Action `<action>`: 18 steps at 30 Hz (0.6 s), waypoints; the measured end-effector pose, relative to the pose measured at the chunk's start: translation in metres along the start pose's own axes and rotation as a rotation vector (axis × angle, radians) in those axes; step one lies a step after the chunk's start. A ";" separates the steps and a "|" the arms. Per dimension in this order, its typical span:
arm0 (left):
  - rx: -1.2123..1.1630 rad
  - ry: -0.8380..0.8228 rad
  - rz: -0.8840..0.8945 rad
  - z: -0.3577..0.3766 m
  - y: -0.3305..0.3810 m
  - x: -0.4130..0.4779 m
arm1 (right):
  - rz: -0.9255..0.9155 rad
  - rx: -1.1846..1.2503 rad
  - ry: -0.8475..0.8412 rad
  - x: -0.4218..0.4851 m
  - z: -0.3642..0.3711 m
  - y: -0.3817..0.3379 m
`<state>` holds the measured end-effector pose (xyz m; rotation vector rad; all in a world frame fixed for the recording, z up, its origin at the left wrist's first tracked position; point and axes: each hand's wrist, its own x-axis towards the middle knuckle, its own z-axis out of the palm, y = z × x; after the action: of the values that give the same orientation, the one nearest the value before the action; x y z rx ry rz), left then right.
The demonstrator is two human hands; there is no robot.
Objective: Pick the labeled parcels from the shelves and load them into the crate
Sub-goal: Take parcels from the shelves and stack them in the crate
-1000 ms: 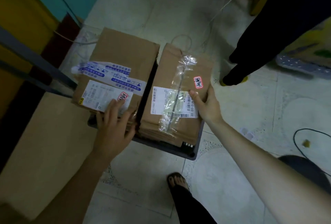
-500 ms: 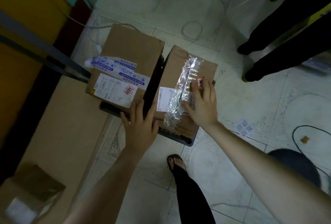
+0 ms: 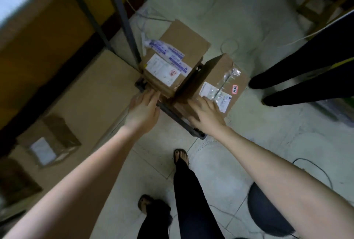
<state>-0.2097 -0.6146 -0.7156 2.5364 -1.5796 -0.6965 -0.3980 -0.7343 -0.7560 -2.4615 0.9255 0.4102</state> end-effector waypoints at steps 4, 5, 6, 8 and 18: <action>0.026 0.084 -0.021 -0.061 -0.027 -0.060 | -0.031 0.066 0.020 -0.019 -0.024 -0.053; 0.042 0.112 -0.039 -0.075 -0.033 -0.078 | 0.050 0.128 0.062 -0.027 -0.028 -0.059; 0.069 0.128 -0.056 -0.086 -0.038 -0.095 | 0.210 0.242 0.102 -0.036 -0.031 -0.059; 0.122 0.131 -0.083 -0.091 -0.043 -0.120 | 0.578 0.547 0.145 -0.052 -0.023 -0.039; -0.264 -0.204 0.124 0.114 0.038 -0.064 | 0.505 0.663 0.384 -0.007 0.109 0.043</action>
<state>-0.3123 -0.5569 -0.7851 2.2199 -1.5645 -1.0965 -0.4440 -0.7015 -0.8585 -1.7062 1.5519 -0.2085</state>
